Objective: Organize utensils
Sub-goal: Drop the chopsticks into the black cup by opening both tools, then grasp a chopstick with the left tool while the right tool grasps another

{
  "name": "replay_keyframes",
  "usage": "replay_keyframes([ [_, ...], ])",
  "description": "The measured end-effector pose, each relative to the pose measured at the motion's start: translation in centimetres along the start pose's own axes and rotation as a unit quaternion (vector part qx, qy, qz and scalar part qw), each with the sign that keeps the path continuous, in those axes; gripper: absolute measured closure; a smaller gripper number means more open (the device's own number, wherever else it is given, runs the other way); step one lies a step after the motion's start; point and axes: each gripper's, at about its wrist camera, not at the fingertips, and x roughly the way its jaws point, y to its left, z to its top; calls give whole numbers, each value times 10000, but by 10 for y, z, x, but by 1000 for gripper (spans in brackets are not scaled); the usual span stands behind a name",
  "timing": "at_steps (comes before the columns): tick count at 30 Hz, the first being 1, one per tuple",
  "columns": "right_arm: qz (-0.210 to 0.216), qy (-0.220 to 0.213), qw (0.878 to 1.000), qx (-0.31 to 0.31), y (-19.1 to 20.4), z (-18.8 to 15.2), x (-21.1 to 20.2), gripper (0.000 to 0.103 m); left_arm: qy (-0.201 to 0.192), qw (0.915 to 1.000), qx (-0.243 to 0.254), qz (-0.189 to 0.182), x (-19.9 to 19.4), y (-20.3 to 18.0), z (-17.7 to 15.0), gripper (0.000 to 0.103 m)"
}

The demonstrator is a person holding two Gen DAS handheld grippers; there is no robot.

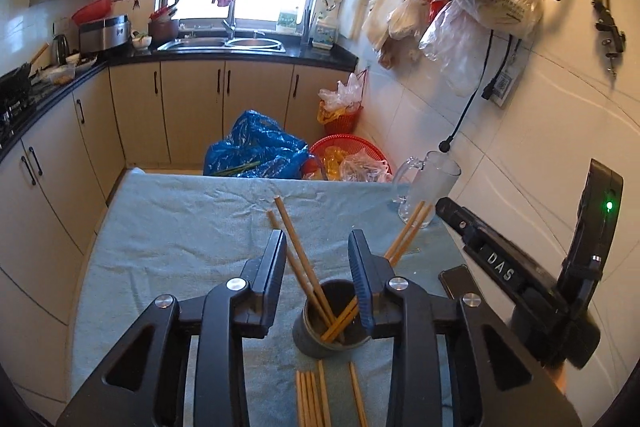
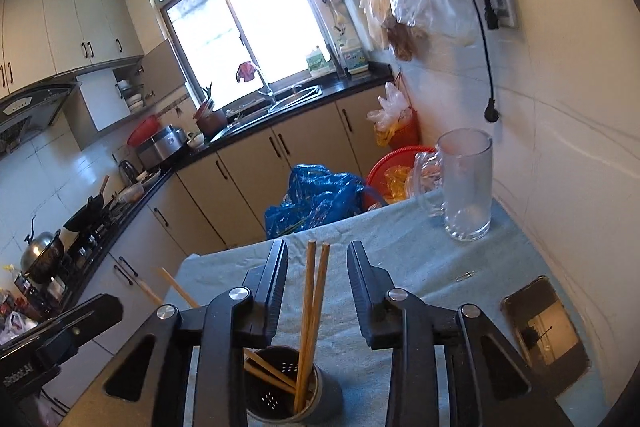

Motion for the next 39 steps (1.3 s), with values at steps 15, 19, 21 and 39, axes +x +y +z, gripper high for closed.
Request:
replay_keyframes([
  [15,-253,570,9949,-797,-6,-27,-128,52,-141,9996,233,110,-111,-1,-72,59],
  [19,-479,801,9885,-1192,-7,-44,-154,38,186,9995,215,145,-110,4,-104,57],
  [21,-545,1128,9816,-1439,-8,-62,-158,37,435,9987,198,177,-99,8,-122,57],
  [39,176,2943,9448,-1430,-13,-233,-32,58,2213,9752,8,-60,53,27,-223,82],
])
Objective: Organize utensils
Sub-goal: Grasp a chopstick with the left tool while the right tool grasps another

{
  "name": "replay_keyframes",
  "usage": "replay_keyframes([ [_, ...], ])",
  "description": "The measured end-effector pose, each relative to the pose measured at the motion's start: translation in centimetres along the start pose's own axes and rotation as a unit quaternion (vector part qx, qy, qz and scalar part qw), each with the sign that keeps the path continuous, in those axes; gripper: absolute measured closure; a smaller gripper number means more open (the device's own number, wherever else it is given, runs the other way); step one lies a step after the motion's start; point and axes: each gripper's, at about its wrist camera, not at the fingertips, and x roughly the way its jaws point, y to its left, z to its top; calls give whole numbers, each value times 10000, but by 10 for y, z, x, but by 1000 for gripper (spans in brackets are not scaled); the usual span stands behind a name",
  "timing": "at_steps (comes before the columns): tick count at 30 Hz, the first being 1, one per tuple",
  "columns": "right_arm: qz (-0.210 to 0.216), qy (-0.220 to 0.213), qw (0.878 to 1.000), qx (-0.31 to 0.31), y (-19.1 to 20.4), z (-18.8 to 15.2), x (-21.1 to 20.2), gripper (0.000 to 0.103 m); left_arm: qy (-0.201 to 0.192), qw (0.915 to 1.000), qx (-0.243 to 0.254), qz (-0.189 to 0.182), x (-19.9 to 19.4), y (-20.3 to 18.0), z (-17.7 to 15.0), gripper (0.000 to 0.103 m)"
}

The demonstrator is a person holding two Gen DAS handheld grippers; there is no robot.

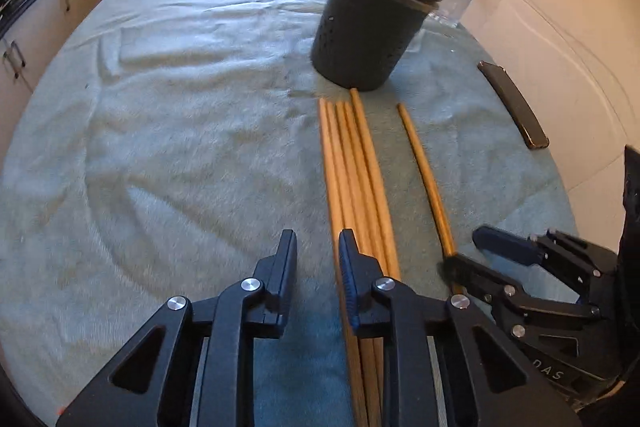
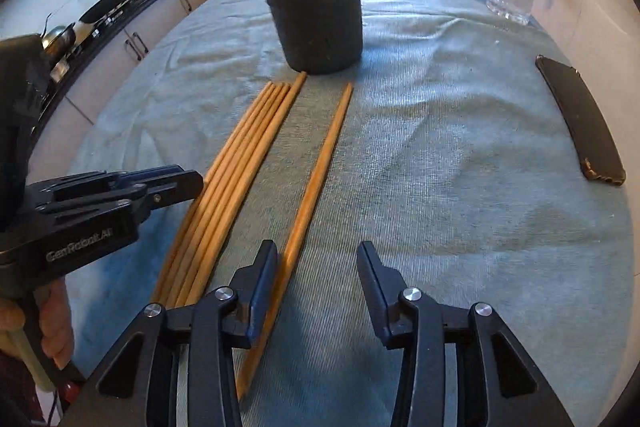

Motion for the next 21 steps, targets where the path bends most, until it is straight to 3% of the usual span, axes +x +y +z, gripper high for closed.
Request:
replay_keyframes([
  [5,-319,-125,9990,-272,10,8,6,62,-36,9998,163,95,5,-8,6,84],
  [9,-534,-252,9978,-312,10,10,8,77,-44,9996,238,176,7,-11,8,97],
  [12,-611,-272,9977,-148,3,13,7,93,-31,9996,168,221,7,-12,8,97],
  [21,-725,-51,9965,402,-28,-8,-13,95,184,9983,-171,522,-8,9,-7,97],
])
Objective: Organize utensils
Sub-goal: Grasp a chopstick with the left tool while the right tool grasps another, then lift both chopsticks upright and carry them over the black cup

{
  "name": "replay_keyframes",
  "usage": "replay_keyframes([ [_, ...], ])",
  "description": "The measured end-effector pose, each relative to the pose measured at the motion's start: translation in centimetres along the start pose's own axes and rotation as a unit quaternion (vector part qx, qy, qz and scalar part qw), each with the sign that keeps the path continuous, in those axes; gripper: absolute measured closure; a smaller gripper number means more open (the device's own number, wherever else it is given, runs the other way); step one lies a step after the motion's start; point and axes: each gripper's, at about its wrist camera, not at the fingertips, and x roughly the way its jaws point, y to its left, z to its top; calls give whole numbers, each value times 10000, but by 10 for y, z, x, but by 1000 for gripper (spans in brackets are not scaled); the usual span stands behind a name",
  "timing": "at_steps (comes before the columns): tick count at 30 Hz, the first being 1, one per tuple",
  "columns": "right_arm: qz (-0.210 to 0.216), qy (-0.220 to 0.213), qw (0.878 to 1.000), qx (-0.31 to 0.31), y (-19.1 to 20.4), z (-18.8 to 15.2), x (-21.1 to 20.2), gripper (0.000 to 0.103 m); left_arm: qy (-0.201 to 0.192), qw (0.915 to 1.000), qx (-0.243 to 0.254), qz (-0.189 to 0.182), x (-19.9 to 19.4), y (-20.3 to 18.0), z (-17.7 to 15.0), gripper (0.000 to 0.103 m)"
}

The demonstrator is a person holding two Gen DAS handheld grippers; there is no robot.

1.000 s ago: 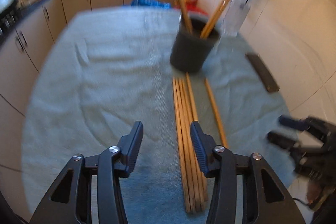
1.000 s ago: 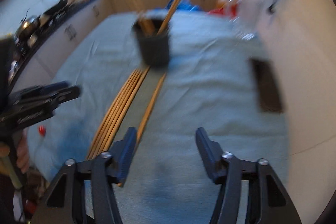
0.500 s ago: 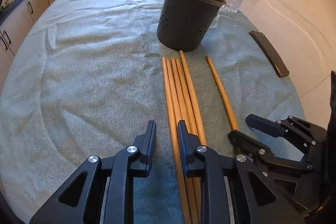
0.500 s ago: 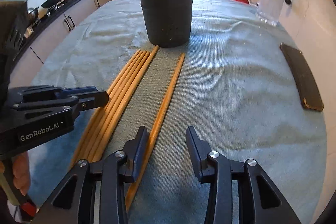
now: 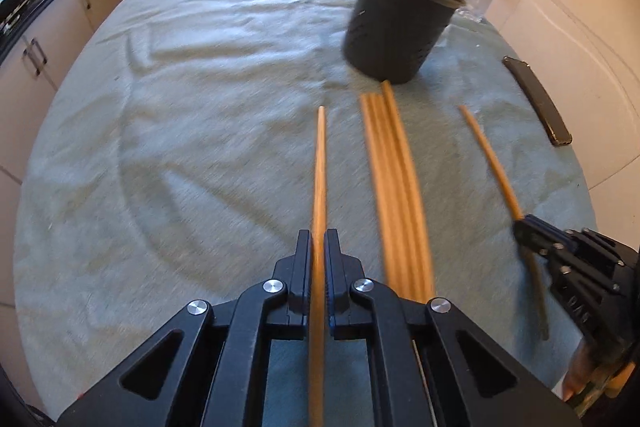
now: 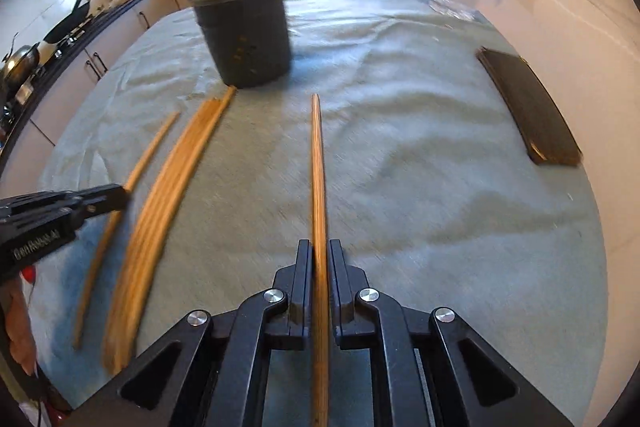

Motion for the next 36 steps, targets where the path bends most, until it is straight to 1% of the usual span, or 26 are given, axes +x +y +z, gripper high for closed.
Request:
replay_keyframes([
  [2,-69,67,9999,-36,-4,-7,-5,95,160,9999,-55,-4,-2,7,-6,96],
  [3,-94,84,9999,-85,-5,-11,-7,94,260,9996,-77,-69,-3,9,-7,96],
  [5,-76,72,9997,-198,-5,-17,-12,86,338,9992,-52,-205,-5,13,-8,96],
  [6,-66,85,9996,-243,-5,-18,-13,80,353,9991,-45,-215,-5,13,-7,96],
  [7,-71,103,9996,-249,-6,-16,-13,76,352,9992,-56,-205,-5,14,-5,95],
  [9,-69,145,9997,-178,-8,-13,-11,76,360,9992,-56,-161,-3,15,1,91],
  [11,-53,216,9997,-103,-10,-6,-6,76,459,9987,-85,-187,3,15,8,88],
  [14,-172,274,9994,-75,-12,11,4,76,530,9983,-188,-178,10,14,22,88],
  [18,-221,409,9989,-9,-14,41,20,76,562,9982,-173,-134,17,10,37,88],
  [21,-389,447,9982,-104,-11,61,31,76,559,9983,-135,-94,20,8,44,88],
  [24,-453,506,9976,-126,-9,78,40,76,549,9983,-147,-108,21,7,48,88],
  [26,-481,515,9975,-98,-7,85,44,82,510,9985,-126,-132,20,7,48,88],
  [27,-471,489,9977,-72,-6,87,45,92,461,9988,-87,-137,20,6,48,88],
  [28,-477,450,9978,-99,-4,88,46,96,420,9990,-26,-120,19,6,47,88],
  [29,-520,381,9978,-154,-1,88,46,97,372,9993,64,-66,19,4,47,98],
  [31,-481,287,9983,-177,0,86,44,97,287,9996,37,-67,17,5,45,98],
  [32,-340,234,9991,-108,-2,85,42,97,247,9996,-23,-97,15,7,45,98],
  [33,-202,126,9997,11,-5,84,35,97,153,9998,-73,-124,8,9,44,98],
  [36,-5,-192,9997,125,-6,84,14,97,-187,9998,-29,-108,-19,12,41,98],
])
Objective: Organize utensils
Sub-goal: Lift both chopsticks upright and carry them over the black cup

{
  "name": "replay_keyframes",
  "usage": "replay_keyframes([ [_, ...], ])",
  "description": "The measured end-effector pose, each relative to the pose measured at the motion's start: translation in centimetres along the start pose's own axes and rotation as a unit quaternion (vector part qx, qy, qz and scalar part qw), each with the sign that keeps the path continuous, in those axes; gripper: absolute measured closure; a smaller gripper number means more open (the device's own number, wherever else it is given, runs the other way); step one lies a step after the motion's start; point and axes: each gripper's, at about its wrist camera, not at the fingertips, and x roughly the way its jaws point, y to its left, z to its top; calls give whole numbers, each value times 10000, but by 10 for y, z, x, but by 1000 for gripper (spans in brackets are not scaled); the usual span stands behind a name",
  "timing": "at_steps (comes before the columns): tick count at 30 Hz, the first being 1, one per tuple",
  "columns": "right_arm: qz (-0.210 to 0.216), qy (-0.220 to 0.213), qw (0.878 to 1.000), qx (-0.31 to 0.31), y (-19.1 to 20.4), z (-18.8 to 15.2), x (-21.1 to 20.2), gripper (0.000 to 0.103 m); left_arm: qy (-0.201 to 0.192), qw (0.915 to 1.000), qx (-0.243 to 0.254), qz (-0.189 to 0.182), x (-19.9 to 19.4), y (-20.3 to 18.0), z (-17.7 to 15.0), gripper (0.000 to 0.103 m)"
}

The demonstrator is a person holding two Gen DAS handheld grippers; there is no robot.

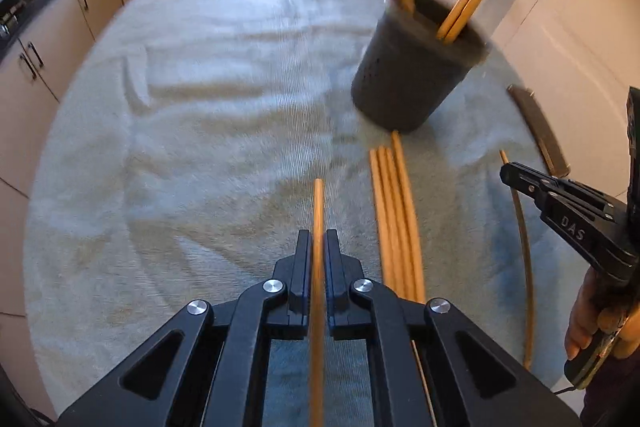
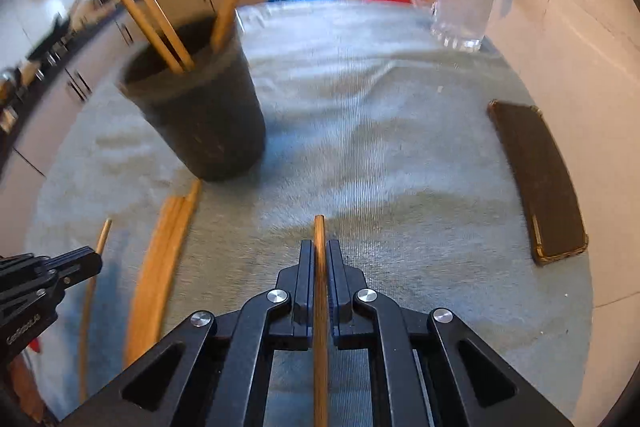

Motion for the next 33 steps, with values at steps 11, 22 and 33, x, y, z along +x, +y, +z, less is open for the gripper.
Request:
replay_keyframes([
  [11,370,-1337,9900,-237,11,-26,-121,97,-1324,9911,145,-56,-117,-11,-29,98],
  [22,474,-1903,9797,-410,13,-65,-185,97,-2110,9748,701,160,-179,-37,-86,98],
  [33,526,-2144,9743,-445,14,-78,-224,97,-2352,9673,934,-172,-213,-57,-104,98],
])
